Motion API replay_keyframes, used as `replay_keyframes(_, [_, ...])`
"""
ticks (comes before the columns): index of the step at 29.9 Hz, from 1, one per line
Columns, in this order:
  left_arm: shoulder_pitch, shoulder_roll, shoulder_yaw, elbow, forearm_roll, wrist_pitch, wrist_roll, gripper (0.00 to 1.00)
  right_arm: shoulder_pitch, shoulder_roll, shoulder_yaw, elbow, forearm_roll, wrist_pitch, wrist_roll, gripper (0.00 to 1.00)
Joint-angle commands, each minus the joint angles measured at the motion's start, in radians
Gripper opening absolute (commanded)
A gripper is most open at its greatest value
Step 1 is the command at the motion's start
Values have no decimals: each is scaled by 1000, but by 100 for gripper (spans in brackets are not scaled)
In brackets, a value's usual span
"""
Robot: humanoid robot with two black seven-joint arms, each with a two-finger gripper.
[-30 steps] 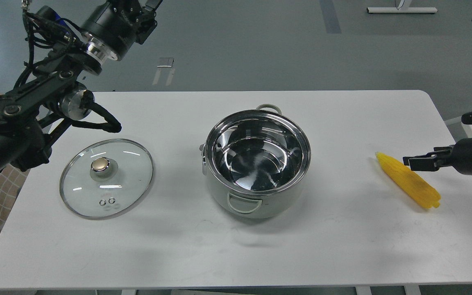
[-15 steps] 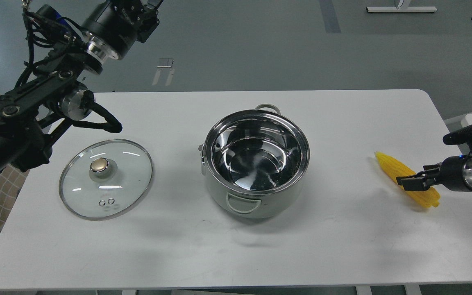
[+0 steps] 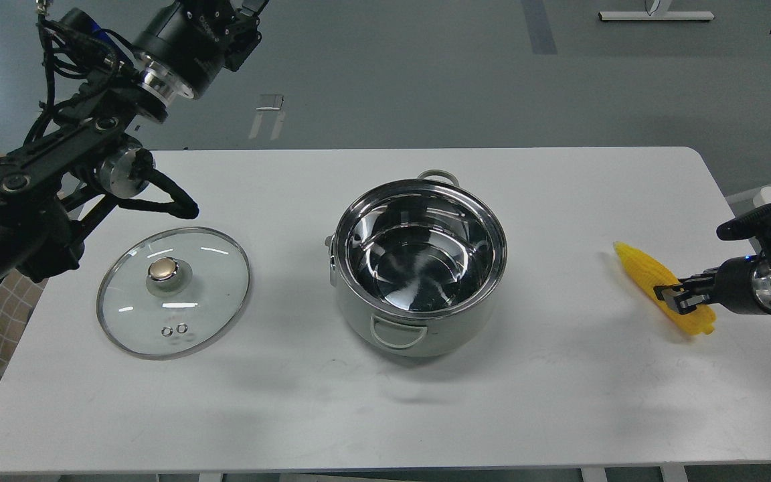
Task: Open pot and put corn in
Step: 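Lift the corn with the right gripper and carry it over the pot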
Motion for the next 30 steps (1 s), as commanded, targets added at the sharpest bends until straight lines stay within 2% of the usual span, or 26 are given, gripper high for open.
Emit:
replay_keyframes(1, [0, 0, 0, -5, -1, 0, 0, 97, 99, -44, 1, 76, 9, 1, 0, 8])
replay_keyframes(6, [0, -2, 0, -9, 1, 1, 0, 97, 290, -77, -2, 179, 13, 27, 0, 9])
replay_keyframes(9, [1, -2, 2, -11, 1, 1, 0, 97, 423, -61, -5, 228, 18, 89, 0, 9])
replay_keyframes(14, [1, -3, 2, -11, 1, 1, 0, 97, 543, 31, -43, 307, 53, 141, 0, 10])
replay_keyframes(16, [1, -6, 2, -11, 1, 1, 0, 97, 595, 123, -101, 325, 88, 152, 0, 10])
replay_keyframes(24, [1, -2, 2, -11, 1, 3, 0, 97, 604, 350, -198, 324, 180, 150, 0, 13])
replay_keyframes(27, [8, 3, 2, -9, 1, 3, 0, 97, 595, 395, -212, 310, 205, 146, 0, 14])
replay_keyframes(29, [8, 3, 0, -9, 1, 3, 0, 97, 583, 424, -215, 284, 205, 143, 0, 15])
replay_keyframes(30, [8, 3, 0, -9, 1, 3, 0, 97, 569, 444, -216, 264, 205, 141, 0, 20])
